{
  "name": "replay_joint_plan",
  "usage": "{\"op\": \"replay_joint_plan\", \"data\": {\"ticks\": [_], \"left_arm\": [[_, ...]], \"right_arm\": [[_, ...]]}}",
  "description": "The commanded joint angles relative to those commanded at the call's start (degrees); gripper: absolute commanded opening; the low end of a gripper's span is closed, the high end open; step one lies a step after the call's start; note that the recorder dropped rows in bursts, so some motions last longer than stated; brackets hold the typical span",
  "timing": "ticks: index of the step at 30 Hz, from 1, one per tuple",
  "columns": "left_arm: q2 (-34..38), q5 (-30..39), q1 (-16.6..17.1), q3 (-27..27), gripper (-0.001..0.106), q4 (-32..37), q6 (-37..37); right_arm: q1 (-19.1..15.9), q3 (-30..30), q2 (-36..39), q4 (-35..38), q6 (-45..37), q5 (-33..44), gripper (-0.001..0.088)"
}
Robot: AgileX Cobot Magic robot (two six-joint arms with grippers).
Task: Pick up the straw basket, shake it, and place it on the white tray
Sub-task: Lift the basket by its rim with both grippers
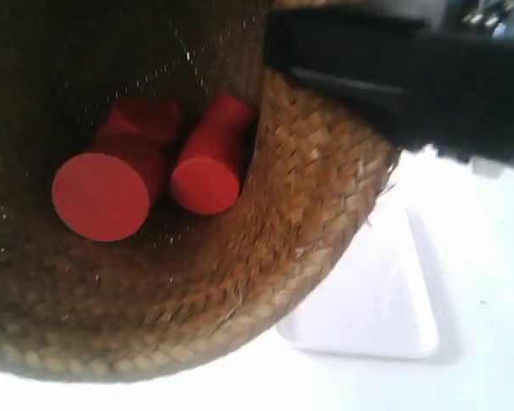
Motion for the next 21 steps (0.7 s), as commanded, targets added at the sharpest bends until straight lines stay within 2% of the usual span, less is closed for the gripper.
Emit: {"op": "replay_joint_plan", "data": {"ticks": [1,3,6,7,9,12,13,15,18,20,21], "left_arm": [[1.04,0.25,0.0,0.67,0.0,-0.56,-0.29],[1.02,6.34,0.0,-0.93,0.0,-2.31,-1.06],[-3.15,12.96,0.0,-5.43,0.0,-1.16,-0.85],[-4.1,12.6,0.0,-5.95,0.0,-0.75,0.03],[-4.73,7.13,0.0,-4.25,0.0,-2.22,5.11],[-1.44,-2.01,0.0,1.23,0.0,-7.47,7.78],[-0.54,-2.22,0.0,1.51,0.0,-7.47,7.96],[-0.51,2.11,0.0,0.04,0.0,-7.47,5.72],[-3.86,9.93,0.0,-4.73,0.0,-7.03,5.6],[-4.86,9.42,0.0,-5.31,0.0,-5.33,5.6],[-4.7,7.25,0.0,-3.83,0.0,-3.9,5.7]], "right_arm": [[-1.13,0.0,1.65,0.0,0.41,0.69,0.0],[-2.1,-1.77,1.49,3.62,5.18,4.33,0.0],[1.52,-4.53,-5.29,6.2,3.65,8.93,0.0],[2.33,-4.52,-7.1,6.05,2.03,8.14,0.0],[2.16,-2.48,-8.59,3.79,0.28,3.78,0.0],[-1.32,1.38,-2.51,3.23,0.48,-1.29,0.0],[-2.6,1.14,-0.72,4.03,1.2,-0.12,0.0],[-3.24,-1.56,-0.27,7.06,6.13,5.94,0.0],[-0.79,-6.22,-5.59,8.06,6.56,14.9,0.0],[0.31,-6.64,-9.27,4.98,5.86,13.85,0.0],[0.34,-5.65,-9.41,0.05,6.01,12.55,0.0]]}}
